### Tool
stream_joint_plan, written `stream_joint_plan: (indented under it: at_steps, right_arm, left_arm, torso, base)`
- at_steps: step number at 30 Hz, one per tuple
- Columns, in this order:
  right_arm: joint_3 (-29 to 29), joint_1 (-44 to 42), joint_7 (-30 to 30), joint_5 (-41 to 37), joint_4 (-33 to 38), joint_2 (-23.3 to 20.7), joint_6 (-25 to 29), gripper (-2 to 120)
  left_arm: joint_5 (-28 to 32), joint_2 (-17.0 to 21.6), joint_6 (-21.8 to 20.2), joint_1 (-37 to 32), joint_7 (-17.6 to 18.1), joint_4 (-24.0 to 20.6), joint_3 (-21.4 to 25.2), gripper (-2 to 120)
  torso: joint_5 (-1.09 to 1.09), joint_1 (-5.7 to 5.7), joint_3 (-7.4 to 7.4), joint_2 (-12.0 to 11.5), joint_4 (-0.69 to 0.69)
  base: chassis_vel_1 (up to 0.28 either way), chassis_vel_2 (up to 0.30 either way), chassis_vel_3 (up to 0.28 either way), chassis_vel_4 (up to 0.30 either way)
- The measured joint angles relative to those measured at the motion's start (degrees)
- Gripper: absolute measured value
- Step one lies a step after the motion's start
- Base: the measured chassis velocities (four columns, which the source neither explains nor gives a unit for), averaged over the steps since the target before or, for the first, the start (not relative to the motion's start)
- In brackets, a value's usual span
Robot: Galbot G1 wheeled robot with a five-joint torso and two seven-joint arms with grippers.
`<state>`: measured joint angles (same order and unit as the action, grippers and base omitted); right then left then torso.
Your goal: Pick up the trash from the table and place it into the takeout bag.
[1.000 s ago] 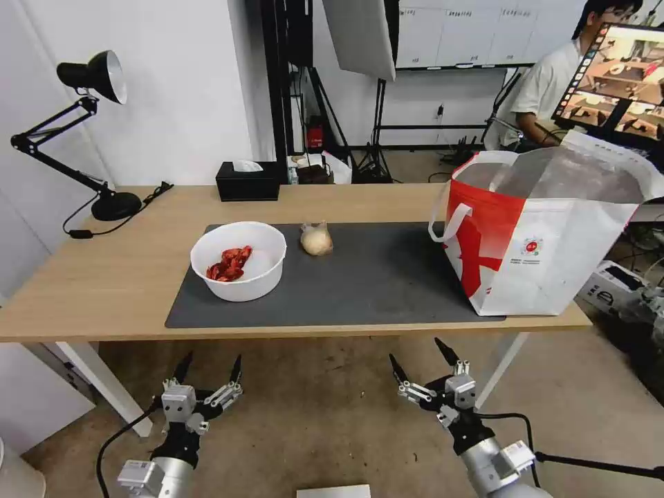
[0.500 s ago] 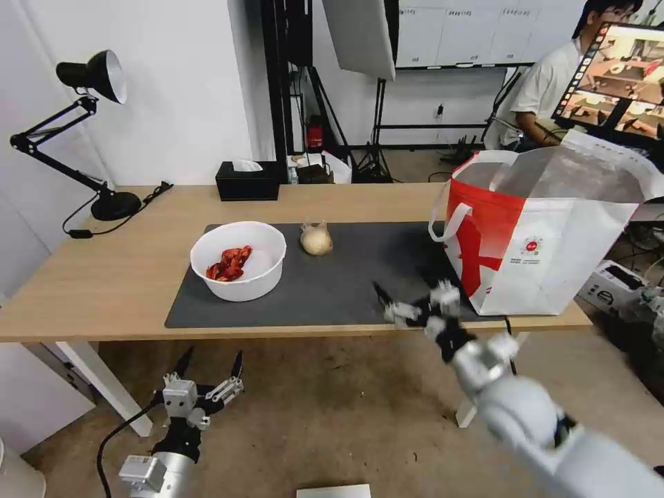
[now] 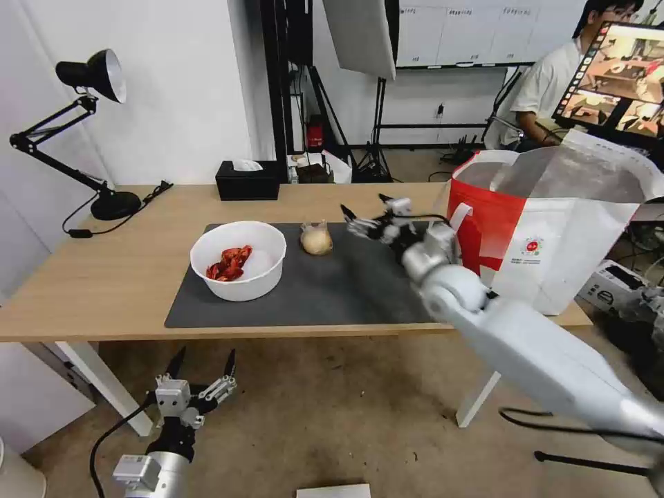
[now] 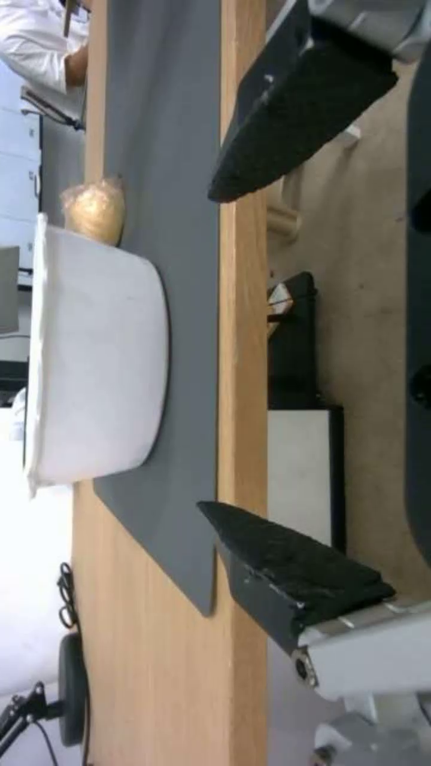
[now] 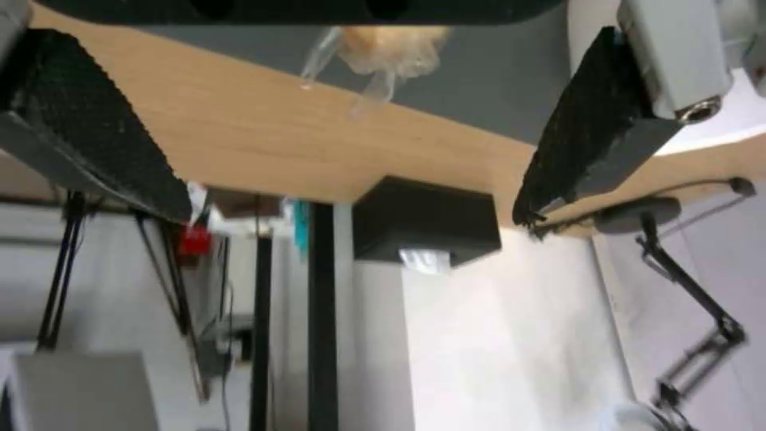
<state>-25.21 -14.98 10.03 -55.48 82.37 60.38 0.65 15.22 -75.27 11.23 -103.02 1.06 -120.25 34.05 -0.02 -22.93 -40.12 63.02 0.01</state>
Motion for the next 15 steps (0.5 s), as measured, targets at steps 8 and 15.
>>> stream_joint_plan:
  at_steps: [8,15]
  right_arm:
    - [-3.4,7.2,-3.5,-0.7,-17.0,9.8,-5.3,100]
    - [-3.9,9.8,-6.1,1.3,-25.0,14.8,-10.5,100]
  left_arm:
    - [0.0,-0.6,0.0,-0.1,0.0,0.5,0.1,100]
    - [0.0,-0.6,0.1,-0.2,-0.1,0.9,0.3,100]
  torso:
    - [0.01,0.0,0.0,0.0,-0.01]
    - [0.01,0.0,0.01,0.0,-0.01]
  base:
    - [0.0,0.0,0.0,0.0]
    - [0.0,0.0,0.0,0.0]
